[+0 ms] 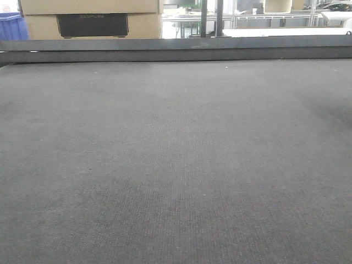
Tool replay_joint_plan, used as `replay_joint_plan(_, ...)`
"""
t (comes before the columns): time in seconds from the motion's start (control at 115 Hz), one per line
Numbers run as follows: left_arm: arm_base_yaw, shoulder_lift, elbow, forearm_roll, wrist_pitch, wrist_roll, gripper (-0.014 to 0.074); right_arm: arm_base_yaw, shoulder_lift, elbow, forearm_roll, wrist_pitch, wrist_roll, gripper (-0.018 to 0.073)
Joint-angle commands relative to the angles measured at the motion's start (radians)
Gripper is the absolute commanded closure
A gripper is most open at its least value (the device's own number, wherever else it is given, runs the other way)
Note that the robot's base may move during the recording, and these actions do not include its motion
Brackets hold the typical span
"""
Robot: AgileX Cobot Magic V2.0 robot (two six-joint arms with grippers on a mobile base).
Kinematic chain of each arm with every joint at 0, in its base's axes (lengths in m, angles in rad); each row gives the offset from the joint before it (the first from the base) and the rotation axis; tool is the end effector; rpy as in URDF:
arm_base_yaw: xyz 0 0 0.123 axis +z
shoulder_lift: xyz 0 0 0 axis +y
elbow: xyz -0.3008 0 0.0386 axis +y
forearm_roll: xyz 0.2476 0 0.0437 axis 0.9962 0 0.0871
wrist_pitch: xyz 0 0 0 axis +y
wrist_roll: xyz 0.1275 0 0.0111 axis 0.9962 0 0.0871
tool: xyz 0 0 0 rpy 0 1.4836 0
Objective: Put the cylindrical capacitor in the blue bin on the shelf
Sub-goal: 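Lift the orange cylinder with the left gripper, holding both objects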
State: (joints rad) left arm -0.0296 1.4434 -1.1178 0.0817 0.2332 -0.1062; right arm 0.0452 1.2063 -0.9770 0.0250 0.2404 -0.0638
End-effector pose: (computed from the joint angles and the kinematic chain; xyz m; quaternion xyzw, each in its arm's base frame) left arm 0.3626 -0.0083 0.3304 -0.0037 0.8525 -0.0067 0.5227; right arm 0.2983 0.0143 0.3563 -0.0368 0.8278 0.0041 0.5598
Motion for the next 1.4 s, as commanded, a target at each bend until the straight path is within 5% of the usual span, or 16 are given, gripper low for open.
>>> replay_joint_plan(0.0,-0.048,-0.1,-0.005,0.004,0.109,0.0,0.0707,0.031,-0.084,0.001,0.026,0.102,-0.001,0.0721)
replay_joint_plan(0.183,-0.161,-0.28,-0.005,0.007,0.226,0.0,0.0707,0.06,-0.246,0.001,0.142,0.285,-0.001,0.0721)
replay_joint_plan(0.365,-0.209,-0.408,0.018,0.007,0.317,0.0,0.0707,0.06,-0.391,0.002,0.168,0.39,-0.001,0.0721)
replay_joint_plan(0.887,-0.213,-0.793,0.235,-0.068,0.378,0.0,0.0707,0.06,-0.61,0.094,0.172,0.48,-0.001,0.0721)
replay_joint_plan(1.391,-0.213,-0.854,0.235,-0.068,0.375,0.0,0.0707,0.06,-0.618,0.094,0.172,0.481,-0.001,0.0721)
